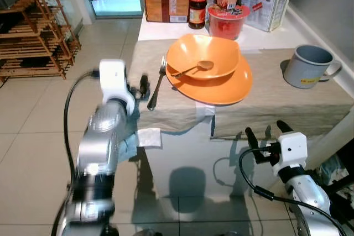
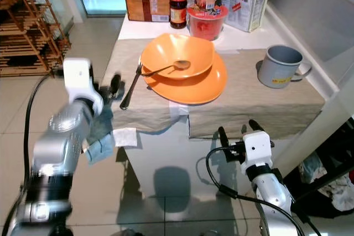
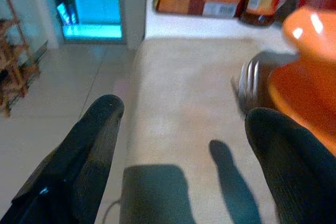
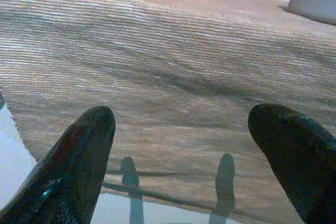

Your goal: Setting the table

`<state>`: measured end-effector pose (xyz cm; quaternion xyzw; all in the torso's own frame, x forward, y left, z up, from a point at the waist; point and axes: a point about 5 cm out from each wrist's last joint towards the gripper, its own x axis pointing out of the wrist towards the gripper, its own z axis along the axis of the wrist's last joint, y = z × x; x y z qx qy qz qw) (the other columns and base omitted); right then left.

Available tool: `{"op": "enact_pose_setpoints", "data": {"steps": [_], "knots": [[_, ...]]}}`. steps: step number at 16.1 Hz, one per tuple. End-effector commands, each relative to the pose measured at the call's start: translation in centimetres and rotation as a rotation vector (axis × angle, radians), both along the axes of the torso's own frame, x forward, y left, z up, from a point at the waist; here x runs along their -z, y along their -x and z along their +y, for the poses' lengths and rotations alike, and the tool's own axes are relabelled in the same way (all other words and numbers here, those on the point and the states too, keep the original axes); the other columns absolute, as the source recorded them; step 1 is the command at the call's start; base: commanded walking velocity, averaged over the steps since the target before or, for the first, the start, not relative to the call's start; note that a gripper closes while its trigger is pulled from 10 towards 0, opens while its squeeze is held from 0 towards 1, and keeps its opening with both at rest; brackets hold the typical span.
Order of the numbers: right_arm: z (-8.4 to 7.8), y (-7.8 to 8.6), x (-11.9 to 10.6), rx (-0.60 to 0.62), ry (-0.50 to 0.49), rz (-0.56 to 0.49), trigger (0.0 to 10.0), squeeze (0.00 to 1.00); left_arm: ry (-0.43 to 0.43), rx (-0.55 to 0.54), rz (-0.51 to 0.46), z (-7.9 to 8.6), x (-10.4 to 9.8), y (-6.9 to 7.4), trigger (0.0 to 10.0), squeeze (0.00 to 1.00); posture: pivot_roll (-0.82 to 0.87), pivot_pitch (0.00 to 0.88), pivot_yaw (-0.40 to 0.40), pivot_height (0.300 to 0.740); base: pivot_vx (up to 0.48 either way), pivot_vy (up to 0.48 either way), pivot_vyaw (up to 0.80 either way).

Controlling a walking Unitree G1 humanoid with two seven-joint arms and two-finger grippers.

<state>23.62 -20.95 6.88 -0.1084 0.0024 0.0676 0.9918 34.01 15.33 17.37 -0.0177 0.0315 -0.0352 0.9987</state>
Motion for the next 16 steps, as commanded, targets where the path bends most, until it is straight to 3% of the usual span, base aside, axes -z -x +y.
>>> {"op": "enact_pose_setpoints", "data": {"steps": [1, 6, 12, 16], "knots": [[0.0, 0.0, -0.4, 0.006, -0.005, -0.009, 10.0, 0.00, -0.006, 0.008, 0.008, 0.2, -0.1, -0.6, 10.0, 0.00, -0.14, 0.000, 0.063, 0.740, 0.000, 0.000, 0.00], [0.3, 0.0, -0.4, 0.008, -0.007, 0.000, 10.0, 0.00, -0.046, 0.058, 0.115, -0.2, 0.0, -2.8, 10.0, 0.00, -0.15, 0.000, 0.072, 0.740, 0.000, 0.000, 0.00], [0.3, 0.1, -0.4, 0.009, -0.002, 0.013, 10.0, 0.00, -0.043, 0.125, 0.158, -1.5, -0.1, -3.3, 10.0, 0.00, -0.16, 0.000, 0.074, 0.740, 0.000, 0.000, 0.00], [0.5, 0.3, -0.1, 0.007, -0.005, 0.028, 10.0, 0.00, -0.030, 0.167, 0.177, -2.1, -0.3, -2.6, 10.0, 0.00, -0.14, 0.000, 0.075, 0.740, 0.000, 0.000, 0.00]]}}
